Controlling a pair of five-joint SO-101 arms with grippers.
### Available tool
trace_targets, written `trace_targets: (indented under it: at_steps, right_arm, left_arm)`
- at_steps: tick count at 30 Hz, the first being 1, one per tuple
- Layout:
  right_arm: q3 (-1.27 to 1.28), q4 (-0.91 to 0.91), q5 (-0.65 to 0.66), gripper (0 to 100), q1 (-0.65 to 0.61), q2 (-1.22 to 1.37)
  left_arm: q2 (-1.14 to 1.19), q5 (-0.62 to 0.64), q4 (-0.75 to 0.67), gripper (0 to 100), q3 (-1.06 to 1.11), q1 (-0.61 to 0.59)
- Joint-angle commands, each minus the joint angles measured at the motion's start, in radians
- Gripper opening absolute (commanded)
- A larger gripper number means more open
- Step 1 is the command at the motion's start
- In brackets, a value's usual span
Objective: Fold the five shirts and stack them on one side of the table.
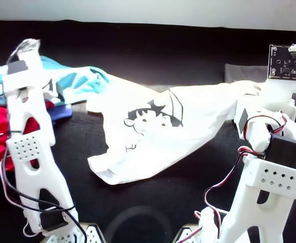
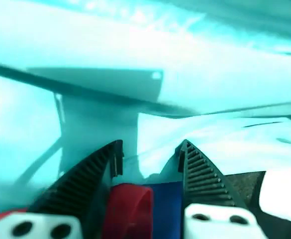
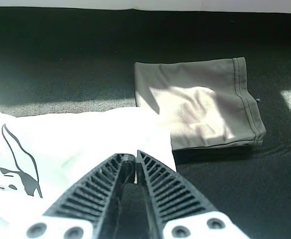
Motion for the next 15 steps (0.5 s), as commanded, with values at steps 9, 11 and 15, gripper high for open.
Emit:
trace_targets:
  at_steps: [9,11,15]
  right_arm:
    - [-0.047,-0.004,0.009,0.6,-0.047,-0.036]
    - [-0.047,-0.004,0.009,0.6,-0.074,-0.036]
    - [-0.050,-0.004,0.009,0.6,-0.097,-0.036]
  left_arm:
    - [-0.054,-0.132,0.008,19,-0.038,-0.486]
    - [-0.097,-0.133,0.008,19,-0.038,-0.542]
    - [-0.193,-0.133,0.028,19,-0.038,-0.616]
